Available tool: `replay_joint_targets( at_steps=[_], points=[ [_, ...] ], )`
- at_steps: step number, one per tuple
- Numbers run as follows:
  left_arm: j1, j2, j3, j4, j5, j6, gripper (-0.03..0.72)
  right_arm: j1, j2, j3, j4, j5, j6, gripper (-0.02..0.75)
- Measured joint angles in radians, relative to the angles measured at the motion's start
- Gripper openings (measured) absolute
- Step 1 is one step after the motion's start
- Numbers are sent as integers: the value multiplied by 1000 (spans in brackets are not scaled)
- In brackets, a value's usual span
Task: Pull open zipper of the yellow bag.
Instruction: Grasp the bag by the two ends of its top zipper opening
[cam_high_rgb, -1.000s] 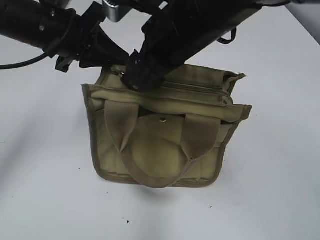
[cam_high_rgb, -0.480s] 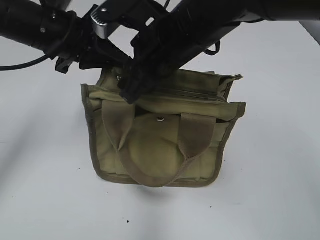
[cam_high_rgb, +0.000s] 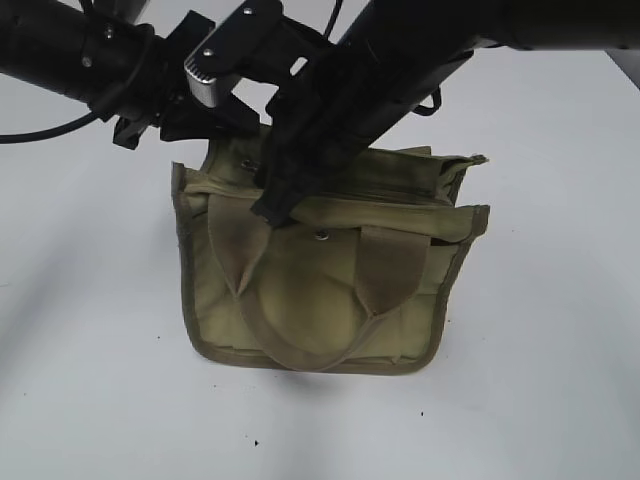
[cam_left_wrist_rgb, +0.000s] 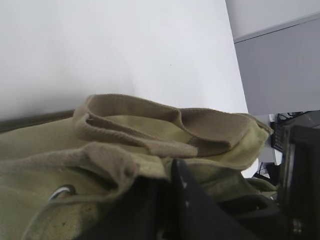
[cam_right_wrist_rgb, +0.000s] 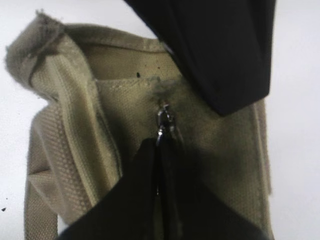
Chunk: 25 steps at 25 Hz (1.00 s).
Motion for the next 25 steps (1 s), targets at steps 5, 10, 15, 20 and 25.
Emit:
replay_joint_targets(
  at_steps=[5, 10, 15, 20, 25],
  points=[
    [0, 0, 0, -10, 14, 0, 29, -3, -24, -1, -81, 58, 123, 2],
    [-4, 0, 0, -34, 23, 0, 29, -67, -84, -1, -123, 233, 202, 2],
    [-4, 0, -1, -37, 23, 0, 28, -176, -129, -1, -128, 466, 273, 2],
    [-4, 0, -1, -37, 23, 0, 28, -303, -138, -1, -128, 608, 371, 2],
    [-4, 0, -1, -37, 20, 0, 30, -360, -138, -1, -90, 635, 399, 3]
  ],
)
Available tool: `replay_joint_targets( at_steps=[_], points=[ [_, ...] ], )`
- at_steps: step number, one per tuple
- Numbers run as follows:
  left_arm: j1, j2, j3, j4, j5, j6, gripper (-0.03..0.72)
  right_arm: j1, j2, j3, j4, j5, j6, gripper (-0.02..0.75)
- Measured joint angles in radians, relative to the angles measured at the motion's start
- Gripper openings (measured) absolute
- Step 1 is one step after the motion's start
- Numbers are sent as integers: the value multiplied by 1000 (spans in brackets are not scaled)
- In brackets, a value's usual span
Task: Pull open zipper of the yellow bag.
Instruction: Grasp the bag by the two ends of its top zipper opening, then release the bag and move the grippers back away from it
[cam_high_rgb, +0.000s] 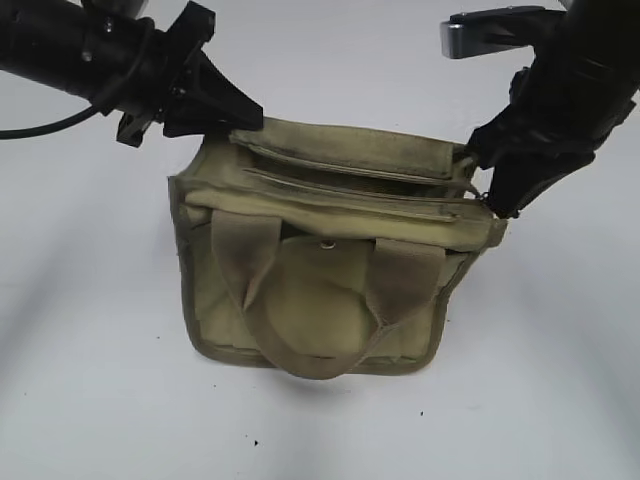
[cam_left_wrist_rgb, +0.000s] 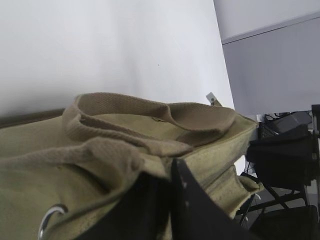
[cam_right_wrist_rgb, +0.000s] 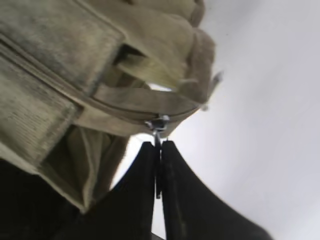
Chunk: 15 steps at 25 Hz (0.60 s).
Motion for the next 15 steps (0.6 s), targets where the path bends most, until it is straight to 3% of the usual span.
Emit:
replay_joint_targets(
  at_steps=[2, 4, 8, 10, 12, 15],
  points=[
    [0, 0, 0, 6, -1, 0, 46, 0, 0, 0, 58, 2, 2, 31],
    [1, -3, -2, 22, 0, 0, 112, 0, -3, 0, 102, 2, 10, 123],
    [4, -64, -4, 128, 12, 0, 406, 0, -47, 12, 107, 2, 85, 452],
    [6, -123, -7, 198, 12, 0, 513, 0, -97, 44, 90, 2, 105, 568],
    [6, -206, -8, 296, 12, -10, 554, 0, -168, 95, 72, 2, 113, 619],
    [6, -339, -8, 469, 36, -93, 561, 0, -287, 204, 59, 2, 125, 633]
  ],
)
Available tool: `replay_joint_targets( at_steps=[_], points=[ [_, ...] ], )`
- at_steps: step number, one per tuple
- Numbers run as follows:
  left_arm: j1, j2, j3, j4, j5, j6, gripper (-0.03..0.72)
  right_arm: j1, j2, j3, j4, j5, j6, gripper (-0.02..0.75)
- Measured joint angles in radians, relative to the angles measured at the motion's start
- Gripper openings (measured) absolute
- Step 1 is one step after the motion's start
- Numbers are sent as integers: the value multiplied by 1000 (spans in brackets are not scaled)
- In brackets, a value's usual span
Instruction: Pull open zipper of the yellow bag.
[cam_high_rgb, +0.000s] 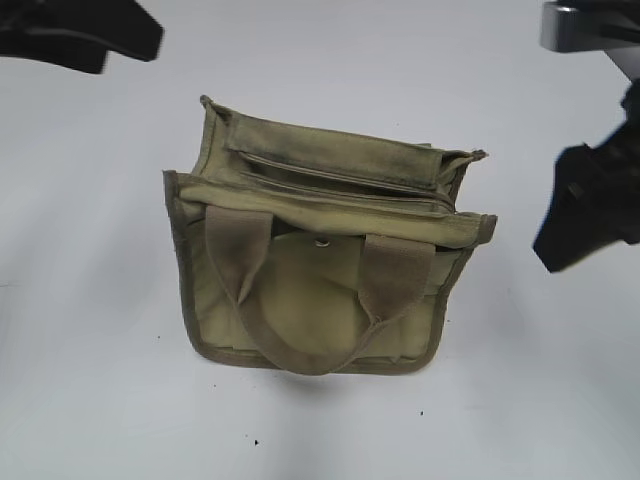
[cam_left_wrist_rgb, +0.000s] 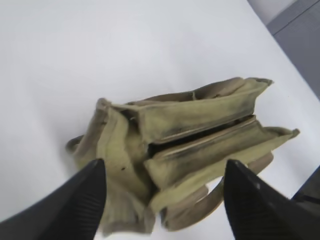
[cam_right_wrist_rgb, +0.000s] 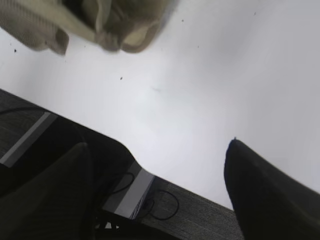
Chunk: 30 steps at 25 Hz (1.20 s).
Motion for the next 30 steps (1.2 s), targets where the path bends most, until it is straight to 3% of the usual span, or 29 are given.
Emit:
replay_joint_targets(
  at_steps=[5, 11, 15, 20, 25, 30],
  points=[
    [0, -229, 26, 296, 142, -182, 561, 0, -241, 209, -1, 0, 5, 627],
    [0, -554, 236, 507, 259, -313, 561, 0, -568, 487, -2, -55, 28, 615],
    [0, -828, 437, 566, 275, -326, 561, 0, -762, 626, -4, -64, 32, 602],
    [0, -1123, 623, 636, 275, -329, 561, 0, -948, 653, -9, -90, 37, 594],
    [0, -1317, 693, 651, 214, -330, 561, 0, -1046, 661, -67, -110, 37, 594],
    [0, -1346, 724, 650, 161, -330, 561, 0, -1059, 666, -76, -112, 39, 594]
  ],
)
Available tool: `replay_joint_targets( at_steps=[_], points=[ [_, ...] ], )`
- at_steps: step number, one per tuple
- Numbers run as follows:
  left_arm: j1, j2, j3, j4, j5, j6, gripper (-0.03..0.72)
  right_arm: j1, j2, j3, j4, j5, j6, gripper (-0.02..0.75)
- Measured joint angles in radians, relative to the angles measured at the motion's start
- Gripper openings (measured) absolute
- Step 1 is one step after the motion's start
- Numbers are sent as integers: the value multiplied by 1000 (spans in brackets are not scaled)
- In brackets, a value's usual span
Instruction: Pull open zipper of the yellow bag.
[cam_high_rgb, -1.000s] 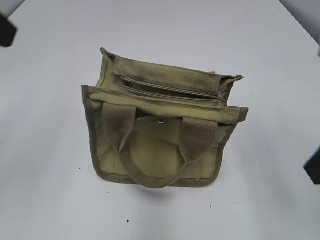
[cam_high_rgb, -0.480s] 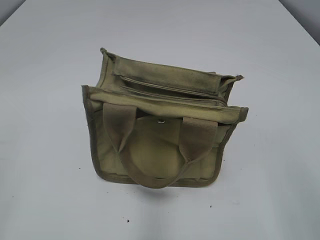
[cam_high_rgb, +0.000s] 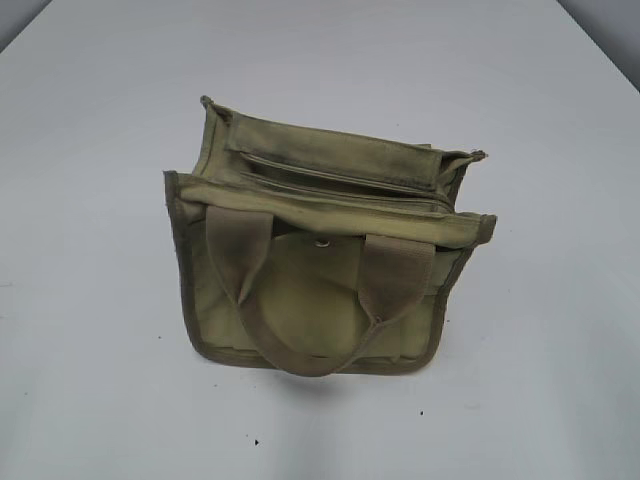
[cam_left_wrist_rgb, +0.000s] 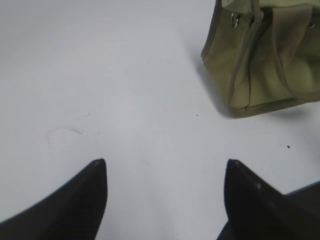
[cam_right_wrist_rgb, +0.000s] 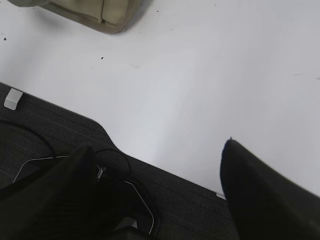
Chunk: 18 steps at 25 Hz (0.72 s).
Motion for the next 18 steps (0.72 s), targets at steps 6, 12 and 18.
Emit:
replay_joint_targets(
  at_steps=[6, 12, 18],
  points=[
    [0, 0, 1, -2, -2, 0, 561, 0, 0, 1, 0, -1, 0, 594],
    [0, 0, 1, -36, -4, 0, 561, 0, 0, 1, 0, -1, 0, 594],
    [0, 0, 1, -38, -5, 0, 561, 0, 0, 1, 1, -1, 0, 594]
  ],
)
